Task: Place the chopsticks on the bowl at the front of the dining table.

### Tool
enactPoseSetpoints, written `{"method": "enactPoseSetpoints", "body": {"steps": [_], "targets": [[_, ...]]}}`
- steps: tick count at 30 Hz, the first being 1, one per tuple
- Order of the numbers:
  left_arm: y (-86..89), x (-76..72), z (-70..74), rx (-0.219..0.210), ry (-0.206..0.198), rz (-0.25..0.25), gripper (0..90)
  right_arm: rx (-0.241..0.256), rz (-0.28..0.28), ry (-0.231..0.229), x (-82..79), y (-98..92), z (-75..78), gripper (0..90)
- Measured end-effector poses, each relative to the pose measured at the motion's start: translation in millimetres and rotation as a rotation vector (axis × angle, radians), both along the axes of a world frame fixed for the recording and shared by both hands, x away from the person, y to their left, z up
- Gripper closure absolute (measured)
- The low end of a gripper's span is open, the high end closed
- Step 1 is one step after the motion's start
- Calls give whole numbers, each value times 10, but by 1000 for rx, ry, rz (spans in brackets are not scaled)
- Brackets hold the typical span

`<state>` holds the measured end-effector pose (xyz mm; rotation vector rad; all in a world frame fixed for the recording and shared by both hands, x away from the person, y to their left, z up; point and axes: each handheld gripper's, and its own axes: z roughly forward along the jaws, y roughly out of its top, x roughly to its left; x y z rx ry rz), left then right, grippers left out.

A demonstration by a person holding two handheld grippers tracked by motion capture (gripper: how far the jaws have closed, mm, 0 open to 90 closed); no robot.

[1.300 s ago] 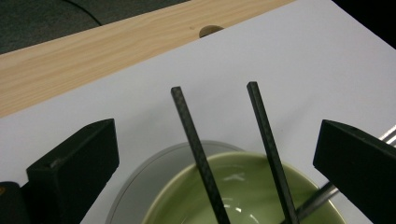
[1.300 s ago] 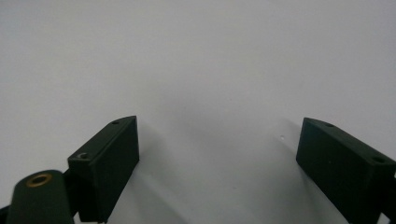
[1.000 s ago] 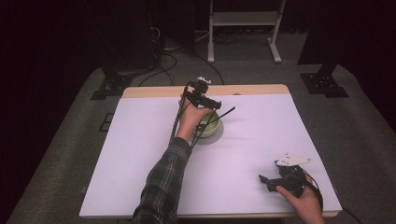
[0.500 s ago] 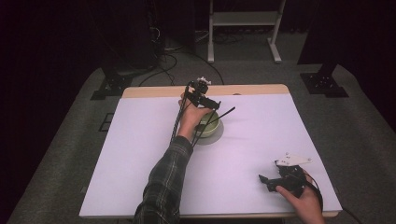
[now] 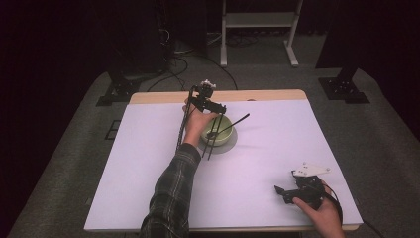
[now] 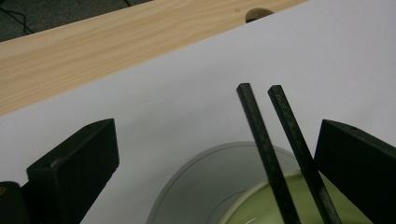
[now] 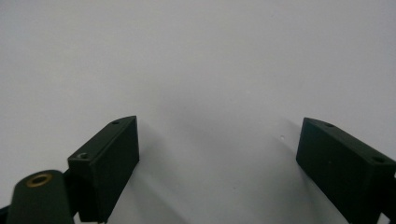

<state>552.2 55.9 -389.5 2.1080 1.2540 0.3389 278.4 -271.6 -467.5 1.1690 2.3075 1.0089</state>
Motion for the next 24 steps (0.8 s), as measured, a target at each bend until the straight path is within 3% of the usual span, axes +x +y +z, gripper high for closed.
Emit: {"method": "enactPoseSetpoints", "body": {"steps": [19, 24], "targets": [[315, 11, 48, -25, -6, 65, 0, 2, -1, 3, -1, 1, 1, 116], [308, -8, 73, -45, -16, 55, 0, 1, -1, 3, 0, 1, 1, 116]]}}
